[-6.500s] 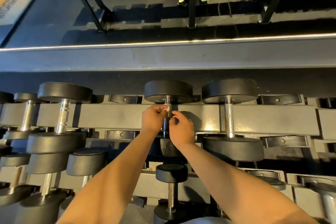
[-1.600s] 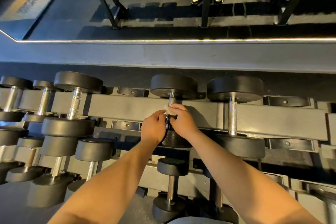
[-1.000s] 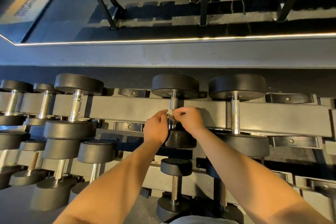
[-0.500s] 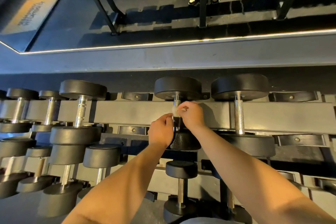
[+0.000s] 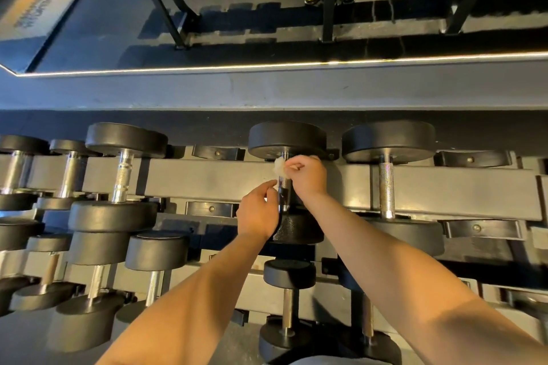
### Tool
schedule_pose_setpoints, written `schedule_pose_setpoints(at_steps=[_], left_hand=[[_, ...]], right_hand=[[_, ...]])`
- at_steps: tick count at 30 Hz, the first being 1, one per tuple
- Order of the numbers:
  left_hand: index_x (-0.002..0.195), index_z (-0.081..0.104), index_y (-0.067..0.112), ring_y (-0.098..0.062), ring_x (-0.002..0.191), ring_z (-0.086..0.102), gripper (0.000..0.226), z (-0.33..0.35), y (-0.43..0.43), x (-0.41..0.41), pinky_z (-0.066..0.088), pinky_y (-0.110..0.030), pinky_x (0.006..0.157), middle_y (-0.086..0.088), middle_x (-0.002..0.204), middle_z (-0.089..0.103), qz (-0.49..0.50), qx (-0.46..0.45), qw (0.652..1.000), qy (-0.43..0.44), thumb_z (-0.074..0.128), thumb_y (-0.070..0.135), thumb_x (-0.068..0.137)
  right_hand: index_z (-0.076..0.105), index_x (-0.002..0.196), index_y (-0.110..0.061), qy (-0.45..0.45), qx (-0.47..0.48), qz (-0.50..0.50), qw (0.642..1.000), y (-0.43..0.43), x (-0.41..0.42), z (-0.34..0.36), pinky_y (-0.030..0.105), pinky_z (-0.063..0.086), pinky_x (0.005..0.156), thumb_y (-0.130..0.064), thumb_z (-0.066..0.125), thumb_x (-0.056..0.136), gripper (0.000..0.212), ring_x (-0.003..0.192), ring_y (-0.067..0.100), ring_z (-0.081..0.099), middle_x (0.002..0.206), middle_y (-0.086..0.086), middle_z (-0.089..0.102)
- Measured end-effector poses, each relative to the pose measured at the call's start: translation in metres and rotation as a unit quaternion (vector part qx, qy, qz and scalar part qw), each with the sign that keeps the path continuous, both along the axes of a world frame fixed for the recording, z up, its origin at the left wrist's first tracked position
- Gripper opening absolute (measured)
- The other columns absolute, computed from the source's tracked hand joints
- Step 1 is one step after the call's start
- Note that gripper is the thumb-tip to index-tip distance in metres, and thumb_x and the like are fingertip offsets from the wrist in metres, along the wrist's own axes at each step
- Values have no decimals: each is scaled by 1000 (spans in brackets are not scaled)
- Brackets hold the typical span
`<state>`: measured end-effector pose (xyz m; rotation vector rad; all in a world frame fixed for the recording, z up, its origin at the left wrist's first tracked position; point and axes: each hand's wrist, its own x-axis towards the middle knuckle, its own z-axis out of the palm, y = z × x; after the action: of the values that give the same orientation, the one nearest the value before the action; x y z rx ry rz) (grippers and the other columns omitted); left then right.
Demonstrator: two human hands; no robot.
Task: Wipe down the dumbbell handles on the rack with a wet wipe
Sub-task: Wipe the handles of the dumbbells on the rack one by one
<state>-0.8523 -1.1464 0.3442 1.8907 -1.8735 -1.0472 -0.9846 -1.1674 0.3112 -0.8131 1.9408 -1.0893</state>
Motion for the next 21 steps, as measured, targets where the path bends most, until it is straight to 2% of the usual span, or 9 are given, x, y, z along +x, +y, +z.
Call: schedule_pose_setpoints(at_steps=[4,7,11,16,19,21], left_hand=[[137,62,27,-18,115,63,38,-1,0,0,51,-38,103,-1,135,65,-1,-4,1000,2,37,32,107],[136,62,28,-10,104,59,38,-3,-1,2,50,-30,97,0,132,67,-7,-4,1000,2,38,32,108],[133,64,29,-5,99,55,36,-6,-2,3,46,-24,91,3,126,69,-25,-11,1000,-3,38,31,107],[127,65,35,-7,95,61,31,-5,-1,5,53,-30,89,9,114,71,-42,-18,999,19,44,36,106],[128,63,37,-10,100,63,30,-2,4,8,52,-33,92,11,113,70,-73,-21,996,42,44,39,106],[130,62,38,-14,109,59,31,0,9,10,48,-38,101,9,116,69,-103,-25,993,58,43,41,105]], right_hand=[[76,93,-17,10,37,35,999,1,2,-1,30,52,89,-11,73,88,9,99,17,62,109,1,64],[76,94,-16,-17,99,85,991,19,2,-5,29,53,88,-6,71,88,13,98,15,63,105,0,70],[77,103,-15,11,131,121,984,23,3,-2,31,56,92,-4,69,89,19,98,16,65,106,2,71],[78,94,-15,-24,81,48,995,36,8,7,36,58,90,-1,70,87,17,91,15,68,94,0,73],[77,92,-17,-21,28,11,999,56,14,18,28,57,85,-8,69,89,13,87,10,66,89,-5,71],[76,91,-21,-31,13,-26,999,72,18,25,27,56,82,-12,69,90,11,87,10,66,90,-6,71]])
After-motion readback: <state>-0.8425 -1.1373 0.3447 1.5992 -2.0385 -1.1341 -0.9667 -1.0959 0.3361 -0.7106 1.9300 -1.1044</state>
